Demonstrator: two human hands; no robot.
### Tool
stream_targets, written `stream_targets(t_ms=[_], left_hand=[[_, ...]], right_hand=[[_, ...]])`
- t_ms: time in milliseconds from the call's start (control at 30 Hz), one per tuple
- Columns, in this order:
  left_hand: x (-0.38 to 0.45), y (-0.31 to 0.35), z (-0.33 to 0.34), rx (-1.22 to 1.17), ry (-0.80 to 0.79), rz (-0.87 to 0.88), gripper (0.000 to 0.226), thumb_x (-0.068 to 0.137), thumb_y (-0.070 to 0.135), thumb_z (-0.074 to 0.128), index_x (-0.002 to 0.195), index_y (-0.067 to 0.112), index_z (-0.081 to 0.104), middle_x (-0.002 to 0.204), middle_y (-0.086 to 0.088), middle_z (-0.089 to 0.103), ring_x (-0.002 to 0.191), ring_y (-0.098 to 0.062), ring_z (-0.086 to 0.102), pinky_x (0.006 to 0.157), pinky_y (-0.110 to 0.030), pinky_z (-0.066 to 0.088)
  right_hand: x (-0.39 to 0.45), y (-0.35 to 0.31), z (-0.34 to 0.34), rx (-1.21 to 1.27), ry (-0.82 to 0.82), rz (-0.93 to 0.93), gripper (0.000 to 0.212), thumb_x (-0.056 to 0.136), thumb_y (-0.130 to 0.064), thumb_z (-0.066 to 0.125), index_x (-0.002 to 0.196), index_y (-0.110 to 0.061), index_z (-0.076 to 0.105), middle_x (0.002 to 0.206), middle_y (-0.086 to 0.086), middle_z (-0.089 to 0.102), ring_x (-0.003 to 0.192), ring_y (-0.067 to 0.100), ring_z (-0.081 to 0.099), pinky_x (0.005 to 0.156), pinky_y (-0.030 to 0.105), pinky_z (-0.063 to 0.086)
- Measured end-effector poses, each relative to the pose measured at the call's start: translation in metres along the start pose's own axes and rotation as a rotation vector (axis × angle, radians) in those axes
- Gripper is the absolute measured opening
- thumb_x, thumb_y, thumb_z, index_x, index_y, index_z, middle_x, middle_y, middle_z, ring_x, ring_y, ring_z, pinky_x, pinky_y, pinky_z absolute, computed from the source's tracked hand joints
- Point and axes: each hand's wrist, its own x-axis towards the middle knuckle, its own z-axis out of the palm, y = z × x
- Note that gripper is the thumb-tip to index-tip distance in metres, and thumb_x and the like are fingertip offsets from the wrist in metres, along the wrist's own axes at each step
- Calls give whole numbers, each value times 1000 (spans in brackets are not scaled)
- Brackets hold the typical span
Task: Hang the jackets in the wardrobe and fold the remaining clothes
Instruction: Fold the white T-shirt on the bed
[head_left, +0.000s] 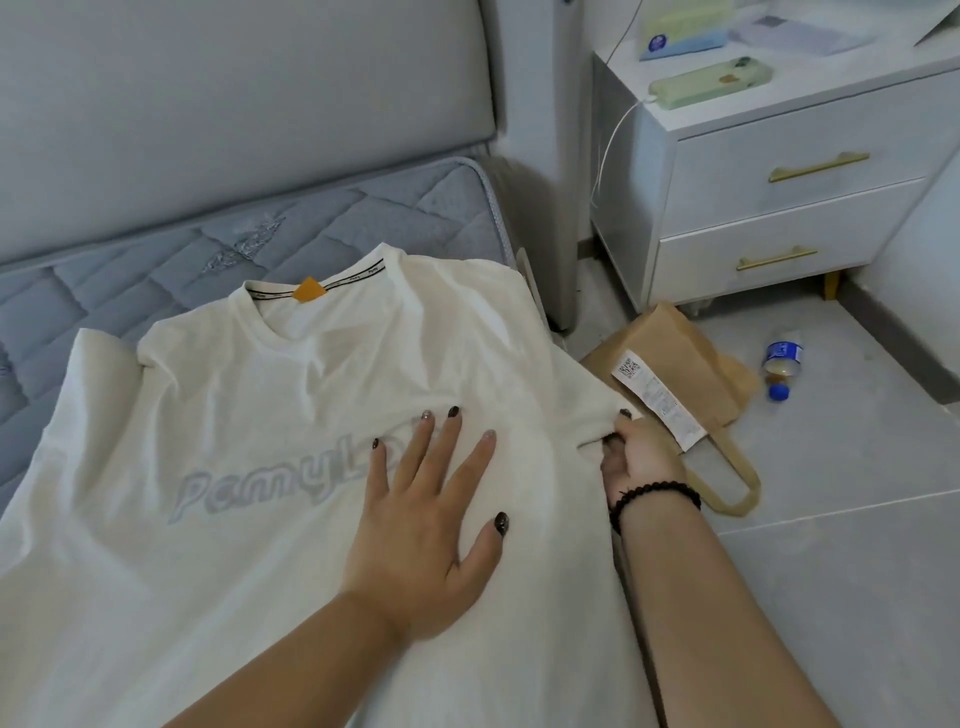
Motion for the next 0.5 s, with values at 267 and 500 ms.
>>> stream_targets(t_ms=[267, 500], left_hand=[[-1, -4, -1, -529, 255, -229, 72, 86, 51, 39, 153, 27, 21, 152, 18, 33, 143, -3, 26, 118, -33, 23], [-2, -5, 0, -591, 349, -290, 62, 93, 42, 35, 148, 49, 7, 144, 30, 32, 129, 15, 29, 104, -7, 24]], right_hand=[[-59, 17, 61, -1309, -538, -1247, 27, 87, -2, 53, 99, -16, 73, 123, -2, 62, 124, 15, 46, 109, 28, 31], [-66, 41, 56, -1167, -156, -1393, 26, 74, 1, 58, 94, -9, 71, 103, 5, 65, 103, 27, 59, 87, 41, 46]])
